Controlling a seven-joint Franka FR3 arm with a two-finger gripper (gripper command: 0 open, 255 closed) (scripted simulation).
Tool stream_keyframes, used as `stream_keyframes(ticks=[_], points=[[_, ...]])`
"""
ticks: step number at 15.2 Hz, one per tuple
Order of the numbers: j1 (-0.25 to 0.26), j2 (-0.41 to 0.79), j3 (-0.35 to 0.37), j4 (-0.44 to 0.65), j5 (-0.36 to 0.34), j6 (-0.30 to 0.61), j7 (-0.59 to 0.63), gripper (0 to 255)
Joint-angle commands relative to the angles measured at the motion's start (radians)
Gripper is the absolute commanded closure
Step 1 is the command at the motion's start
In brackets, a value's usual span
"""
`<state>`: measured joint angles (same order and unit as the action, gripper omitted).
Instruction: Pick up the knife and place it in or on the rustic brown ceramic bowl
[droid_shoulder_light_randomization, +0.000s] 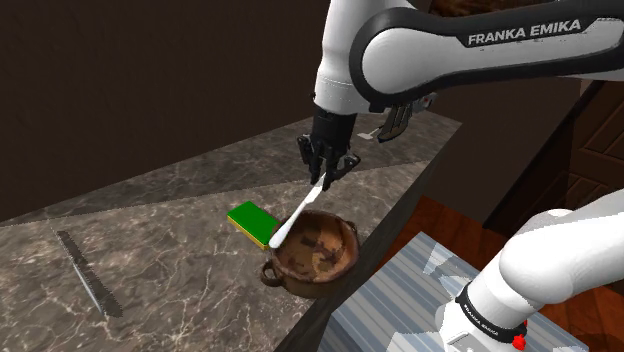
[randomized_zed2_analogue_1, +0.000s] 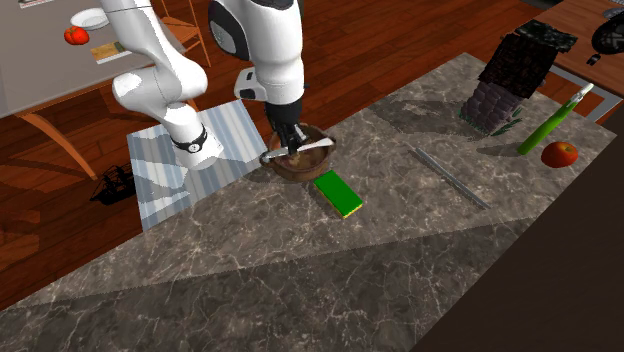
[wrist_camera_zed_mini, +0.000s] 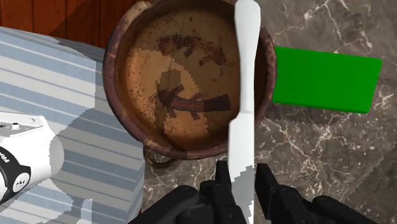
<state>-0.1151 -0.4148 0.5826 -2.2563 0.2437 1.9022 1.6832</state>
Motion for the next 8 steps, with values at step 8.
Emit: stream_keyframes(ticks=[8], points=[[0.061, -0.163, -0.031, -0.179, 0.075, 0.018, -0.035, 255]])
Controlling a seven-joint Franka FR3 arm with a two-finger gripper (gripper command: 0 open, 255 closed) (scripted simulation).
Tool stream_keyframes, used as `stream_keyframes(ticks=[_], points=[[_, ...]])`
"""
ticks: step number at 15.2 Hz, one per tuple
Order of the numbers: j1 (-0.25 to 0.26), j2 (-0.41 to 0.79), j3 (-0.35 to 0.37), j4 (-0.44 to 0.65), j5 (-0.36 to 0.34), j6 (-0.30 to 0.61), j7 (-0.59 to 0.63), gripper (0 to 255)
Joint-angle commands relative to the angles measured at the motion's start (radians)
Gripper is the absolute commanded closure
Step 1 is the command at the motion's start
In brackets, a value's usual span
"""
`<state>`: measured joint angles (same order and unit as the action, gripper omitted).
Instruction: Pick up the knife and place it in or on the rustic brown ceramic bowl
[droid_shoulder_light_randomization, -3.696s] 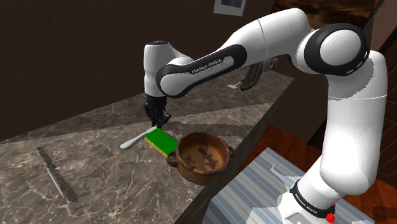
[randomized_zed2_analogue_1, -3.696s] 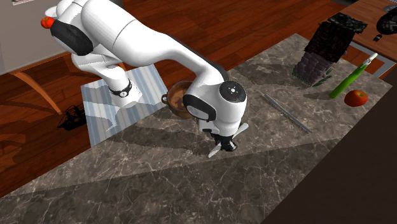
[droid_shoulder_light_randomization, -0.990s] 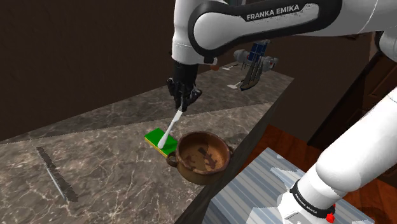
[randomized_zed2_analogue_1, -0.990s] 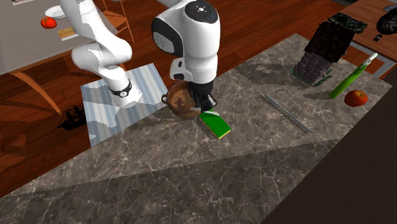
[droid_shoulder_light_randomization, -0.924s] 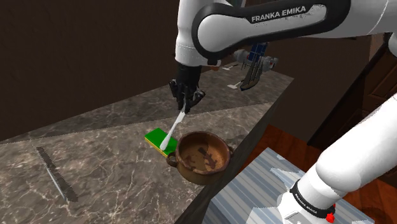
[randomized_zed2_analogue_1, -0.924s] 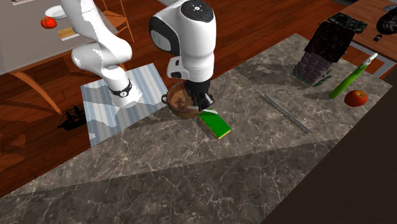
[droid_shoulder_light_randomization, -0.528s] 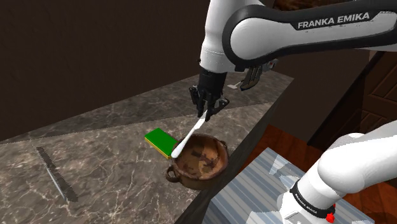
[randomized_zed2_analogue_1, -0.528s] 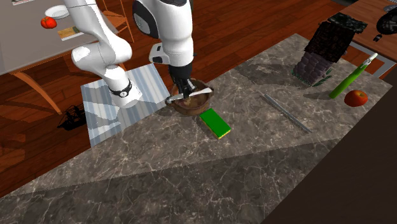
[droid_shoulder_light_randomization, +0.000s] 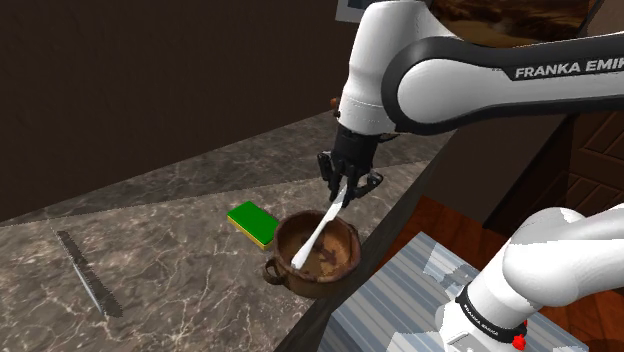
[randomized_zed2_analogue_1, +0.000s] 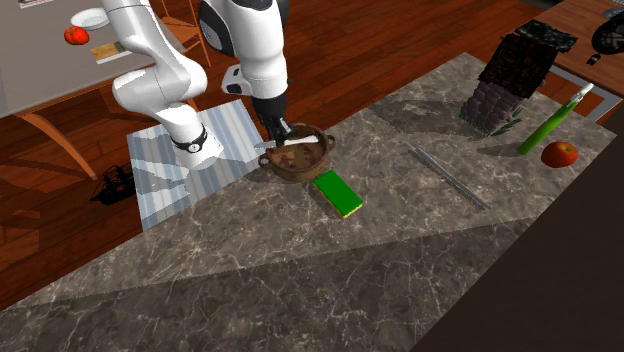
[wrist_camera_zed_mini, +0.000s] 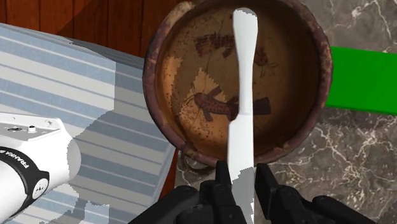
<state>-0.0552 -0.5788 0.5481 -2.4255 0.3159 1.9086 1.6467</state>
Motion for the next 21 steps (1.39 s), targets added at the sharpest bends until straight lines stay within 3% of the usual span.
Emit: stream_keyframes(ticks=[1, 10, 18, 19, 21], points=[[0.002, 0.004, 0.008, -0.021, 0.005, 0.026, 0.001, 255], [0.003, 0.051, 0.05, -0.118, 0.024, 0.169, 0.001, 255], [0.004, 0.051, 0.049, -0.118, 0.023, 0.169, 0.001, 255], [0.004, 0.052, 0.049, -0.117, 0.023, 0.17, 0.002, 0], [0.004, 0.052, 0.049, -0.117, 0.023, 0.169, 0.001, 0]])
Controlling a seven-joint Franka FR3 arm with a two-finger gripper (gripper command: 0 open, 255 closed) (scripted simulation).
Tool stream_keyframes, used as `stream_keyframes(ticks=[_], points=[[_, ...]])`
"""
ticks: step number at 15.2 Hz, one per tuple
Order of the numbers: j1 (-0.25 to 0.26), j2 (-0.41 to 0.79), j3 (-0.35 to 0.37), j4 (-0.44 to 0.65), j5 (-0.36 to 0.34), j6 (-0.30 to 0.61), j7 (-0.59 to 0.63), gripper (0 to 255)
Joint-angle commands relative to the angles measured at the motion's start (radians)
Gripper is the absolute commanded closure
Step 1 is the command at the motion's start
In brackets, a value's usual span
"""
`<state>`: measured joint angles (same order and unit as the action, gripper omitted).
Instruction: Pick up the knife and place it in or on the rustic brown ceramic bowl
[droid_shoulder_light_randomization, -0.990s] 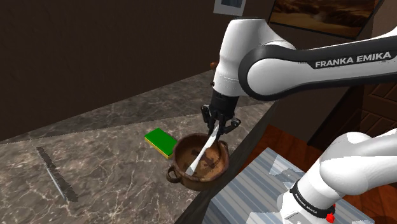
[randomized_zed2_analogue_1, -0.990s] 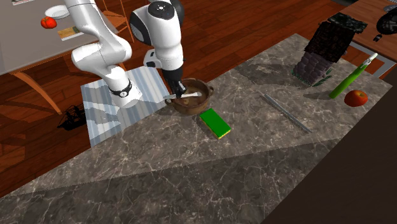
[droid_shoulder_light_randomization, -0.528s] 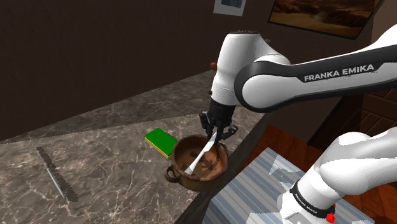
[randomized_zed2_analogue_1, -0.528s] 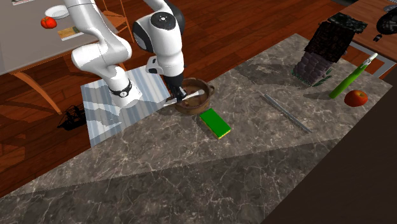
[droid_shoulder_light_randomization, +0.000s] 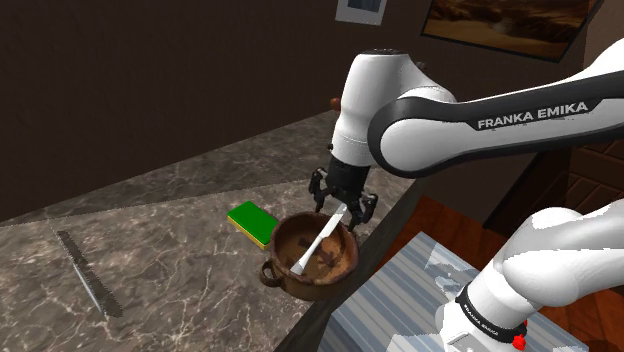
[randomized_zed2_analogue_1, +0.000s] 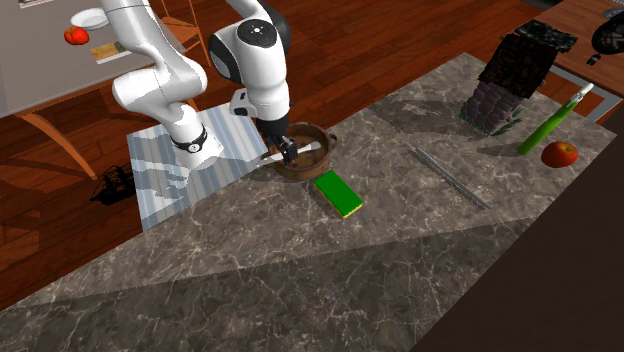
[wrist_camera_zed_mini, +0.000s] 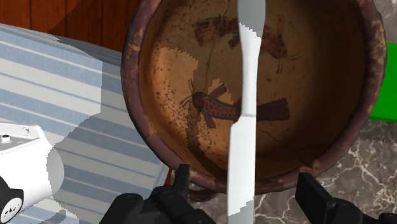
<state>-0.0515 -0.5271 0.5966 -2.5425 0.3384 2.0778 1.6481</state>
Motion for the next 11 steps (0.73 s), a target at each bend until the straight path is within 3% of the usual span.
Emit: stream_keyframes(ticks=[1, 3, 7, 11], points=[[0.0, 0.0, 0.0, 0.0, 0.0, 0.0, 0.0, 0], [0.0, 0.0, 0.0, -0.001, 0.0, 0.0, 0.0, 0], [0.0, -0.048, -0.042, 0.092, -0.017, -0.141, -0.001, 0], [0.0, -0.048, -0.042, 0.092, -0.017, -0.141, -0.001, 0]])
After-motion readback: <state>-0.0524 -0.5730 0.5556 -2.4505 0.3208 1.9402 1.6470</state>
